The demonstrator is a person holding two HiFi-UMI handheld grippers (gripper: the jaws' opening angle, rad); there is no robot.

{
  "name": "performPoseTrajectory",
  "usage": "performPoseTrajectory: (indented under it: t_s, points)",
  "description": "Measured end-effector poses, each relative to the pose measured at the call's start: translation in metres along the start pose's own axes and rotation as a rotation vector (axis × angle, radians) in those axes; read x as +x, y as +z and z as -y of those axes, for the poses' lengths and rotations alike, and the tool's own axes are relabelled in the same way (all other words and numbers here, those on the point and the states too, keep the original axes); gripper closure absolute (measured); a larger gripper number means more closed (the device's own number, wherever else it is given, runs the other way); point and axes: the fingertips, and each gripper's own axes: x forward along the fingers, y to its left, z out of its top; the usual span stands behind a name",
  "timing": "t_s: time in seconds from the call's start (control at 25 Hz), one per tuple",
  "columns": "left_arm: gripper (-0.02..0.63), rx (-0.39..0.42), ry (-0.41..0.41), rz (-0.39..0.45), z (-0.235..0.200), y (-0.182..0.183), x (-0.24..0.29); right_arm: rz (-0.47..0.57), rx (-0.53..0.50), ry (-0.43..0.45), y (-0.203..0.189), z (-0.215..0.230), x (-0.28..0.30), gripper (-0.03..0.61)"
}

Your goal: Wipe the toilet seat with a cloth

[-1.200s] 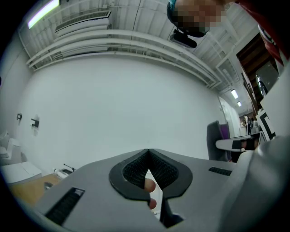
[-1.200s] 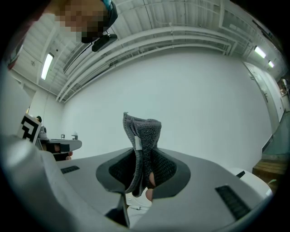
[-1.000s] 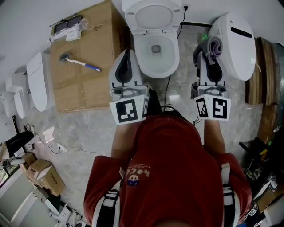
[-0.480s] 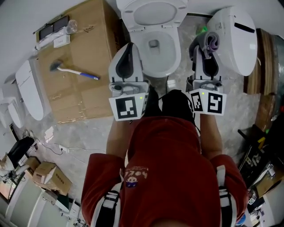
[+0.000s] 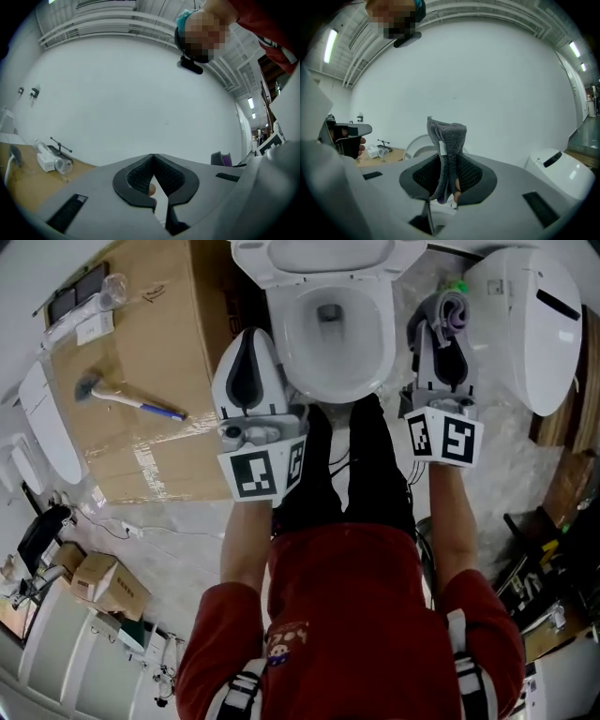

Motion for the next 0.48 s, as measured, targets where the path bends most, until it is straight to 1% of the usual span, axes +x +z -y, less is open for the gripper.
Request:
performPoseTrajectory:
  t_s: [0.08, 0.24, 0.48]
  points:
    - [0.603, 0.002, 0.019, -0.003, -0.001, -0.025, 0.007, -0.024, 0.011, 0.013, -0.030, 0.010, 0.015, 0.492]
    - [0.603, 0.018, 0.055, -0.024, -0.008, -0.078, 0.012, -0.066, -0.010, 0.037, -0.091, 0.016, 0.037, 0.493]
    - [0.603, 0.064, 0.066, -0.071, -0.016, -0.163, 0.016, -0.084, -0.017, 0.039, -0.172, 0.023, 0.071, 0.494]
